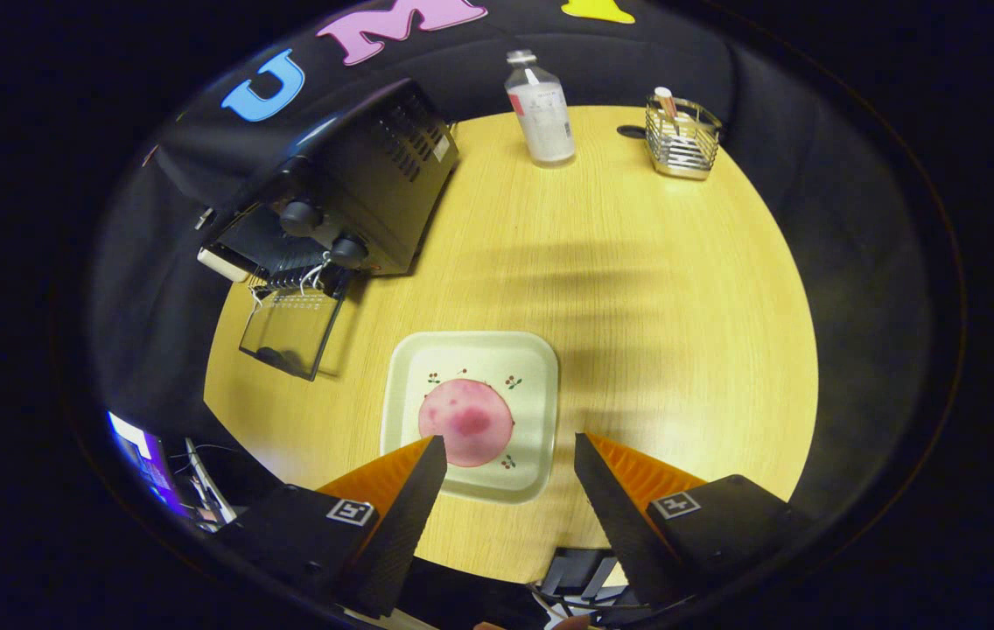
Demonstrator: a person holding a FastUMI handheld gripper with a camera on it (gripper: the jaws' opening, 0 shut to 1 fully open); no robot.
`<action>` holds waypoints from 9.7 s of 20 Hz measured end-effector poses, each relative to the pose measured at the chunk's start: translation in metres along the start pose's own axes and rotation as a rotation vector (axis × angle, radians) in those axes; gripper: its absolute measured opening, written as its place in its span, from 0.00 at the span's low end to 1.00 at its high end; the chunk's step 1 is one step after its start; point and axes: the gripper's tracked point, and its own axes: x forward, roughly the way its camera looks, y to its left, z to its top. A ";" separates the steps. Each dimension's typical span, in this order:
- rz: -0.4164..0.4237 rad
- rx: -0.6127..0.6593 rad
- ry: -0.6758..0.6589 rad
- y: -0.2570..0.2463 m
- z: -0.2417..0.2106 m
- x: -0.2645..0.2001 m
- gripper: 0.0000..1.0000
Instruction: Open the toaster oven, put the food inside, and close the toaster oven door.
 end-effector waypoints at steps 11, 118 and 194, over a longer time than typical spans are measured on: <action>0.108 0.061 0.211 -0.016 -0.013 0.043 0.47; -0.255 0.050 -0.120 0.258 -0.011 0.154 0.99; -0.315 -0.218 -1.212 0.127 0.153 -0.314 0.98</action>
